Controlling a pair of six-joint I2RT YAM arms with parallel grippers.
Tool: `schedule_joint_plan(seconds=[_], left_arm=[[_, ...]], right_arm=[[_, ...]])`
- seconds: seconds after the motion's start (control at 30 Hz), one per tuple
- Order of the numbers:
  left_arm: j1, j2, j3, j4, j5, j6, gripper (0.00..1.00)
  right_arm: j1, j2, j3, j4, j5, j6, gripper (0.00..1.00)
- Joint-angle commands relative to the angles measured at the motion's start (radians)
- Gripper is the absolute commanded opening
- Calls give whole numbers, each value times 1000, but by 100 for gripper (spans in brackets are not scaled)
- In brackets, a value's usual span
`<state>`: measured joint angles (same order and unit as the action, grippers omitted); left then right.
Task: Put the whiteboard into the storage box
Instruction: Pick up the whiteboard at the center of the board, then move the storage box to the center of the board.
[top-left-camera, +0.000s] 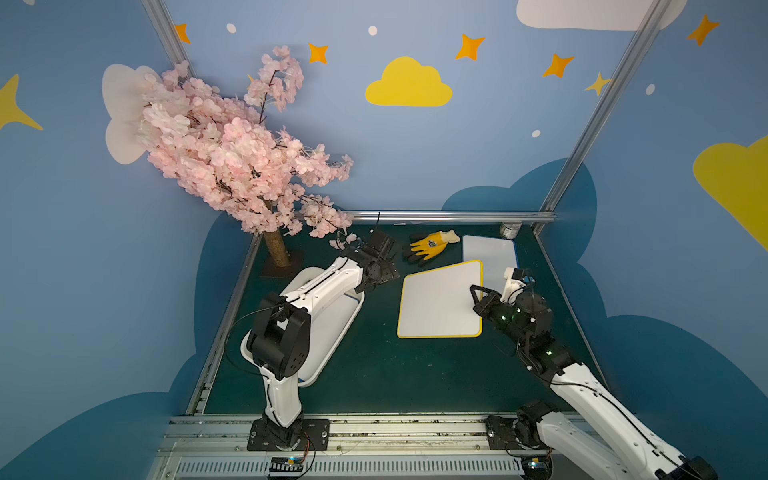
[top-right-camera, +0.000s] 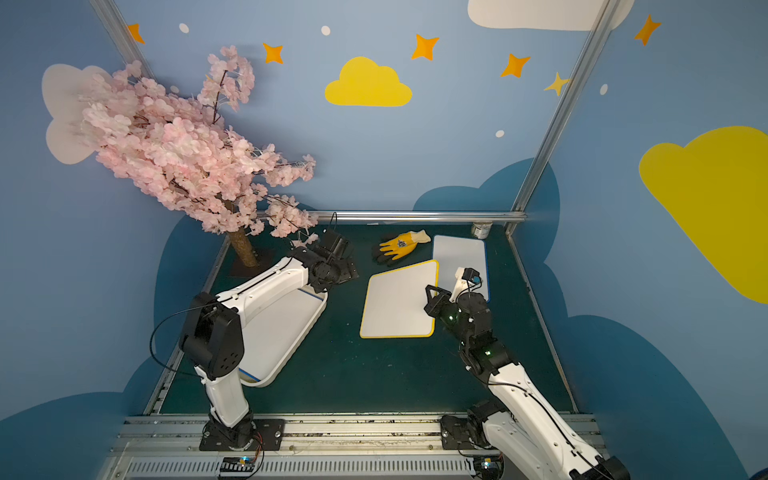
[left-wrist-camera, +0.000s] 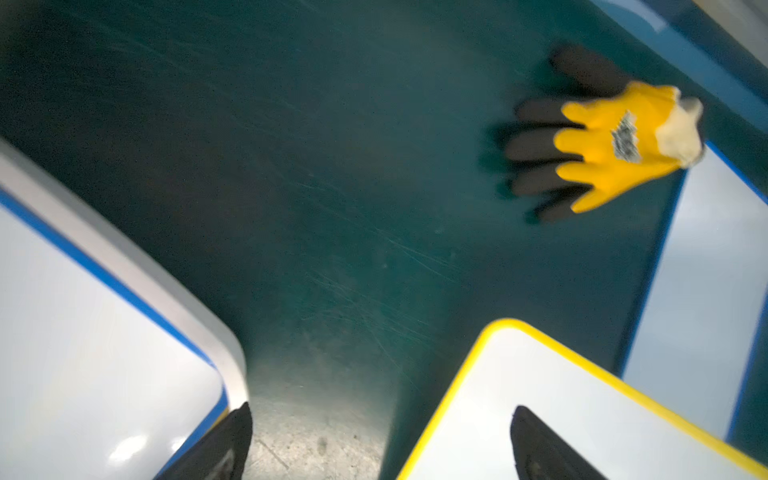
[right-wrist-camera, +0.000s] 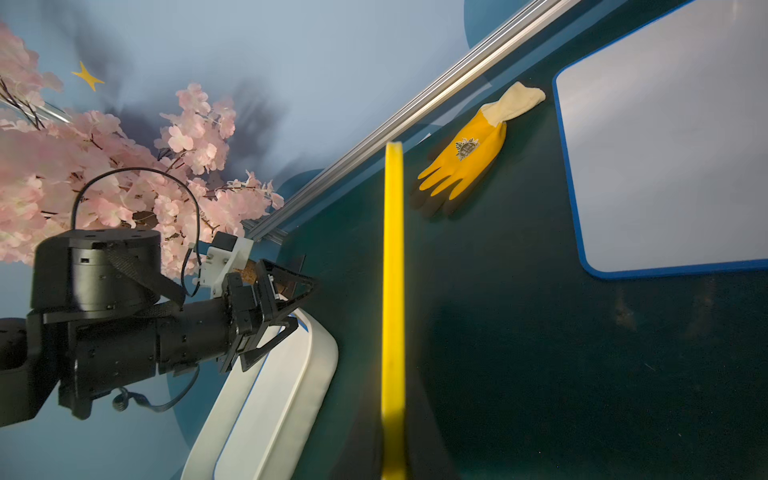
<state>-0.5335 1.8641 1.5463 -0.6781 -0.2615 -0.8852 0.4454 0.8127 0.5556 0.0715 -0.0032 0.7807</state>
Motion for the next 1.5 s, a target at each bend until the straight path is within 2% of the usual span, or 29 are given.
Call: schedule_joint_plan(seconds=[0.0, 0.1, 0.27, 0.43, 0.73, 1.03, 1.3, 1.47], left_arm=[[-3, 22, 15, -128, -185, -159, 94], [-1, 57, 35, -195, -259, -267, 83], [31, 139, 118, -295, -291, -356, 82], [67, 174, 117, -271, -291, -385, 81], [99, 232, 118, -209, -300, -362, 68], [99, 300, 191, -230, -281, -343, 42], [51, 312, 216, -221, -256, -308, 35], [-4, 322, 225, -227, -244, -296, 27]], right_arm=[[-7, -31, 52, 41, -35, -10, 0], [-7, -30, 50, 44, -45, -9, 0], [-9, -28, 56, 38, -57, -8, 0], [-8, -33, 56, 27, -56, -10, 0], [-17, -42, 55, 12, -47, -17, 0], [-30, -46, 70, 0, -62, -18, 0], [-77, -61, 112, -53, -84, -41, 0], [-141, -73, 175, -103, -131, -56, 0]])
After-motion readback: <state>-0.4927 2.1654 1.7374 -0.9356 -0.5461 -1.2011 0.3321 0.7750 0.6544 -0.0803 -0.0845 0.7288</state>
